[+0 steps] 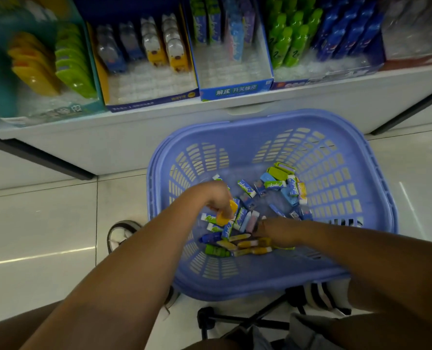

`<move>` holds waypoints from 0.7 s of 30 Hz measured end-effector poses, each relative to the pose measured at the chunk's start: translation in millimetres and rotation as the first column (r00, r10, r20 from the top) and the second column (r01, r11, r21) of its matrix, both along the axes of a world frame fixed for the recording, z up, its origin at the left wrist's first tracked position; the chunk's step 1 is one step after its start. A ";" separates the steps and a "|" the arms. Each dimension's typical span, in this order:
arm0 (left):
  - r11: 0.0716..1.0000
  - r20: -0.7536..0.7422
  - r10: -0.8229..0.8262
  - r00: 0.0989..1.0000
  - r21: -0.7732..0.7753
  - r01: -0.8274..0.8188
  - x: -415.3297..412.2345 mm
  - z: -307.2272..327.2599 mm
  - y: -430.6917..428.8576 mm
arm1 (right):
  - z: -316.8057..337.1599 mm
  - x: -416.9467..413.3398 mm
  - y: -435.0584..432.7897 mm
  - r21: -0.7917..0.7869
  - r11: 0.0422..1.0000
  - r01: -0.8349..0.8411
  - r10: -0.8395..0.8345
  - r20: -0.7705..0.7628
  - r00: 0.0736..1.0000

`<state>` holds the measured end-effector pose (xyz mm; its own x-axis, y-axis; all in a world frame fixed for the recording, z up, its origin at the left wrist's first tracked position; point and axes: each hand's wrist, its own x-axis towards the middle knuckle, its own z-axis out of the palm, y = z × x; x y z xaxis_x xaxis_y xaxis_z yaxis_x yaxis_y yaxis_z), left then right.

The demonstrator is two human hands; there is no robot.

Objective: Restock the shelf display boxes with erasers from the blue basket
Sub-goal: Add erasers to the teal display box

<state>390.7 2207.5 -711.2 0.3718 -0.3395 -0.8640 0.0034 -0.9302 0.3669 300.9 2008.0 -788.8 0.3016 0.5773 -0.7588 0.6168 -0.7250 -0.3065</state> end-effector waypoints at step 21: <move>0.921 -0.109 0.300 0.948 -0.226 -0.317 -10.5 142.2 46.9 | 11.0 -7.7 7.3 -0.086 0.990 0.108 -0.104 0.049 0.993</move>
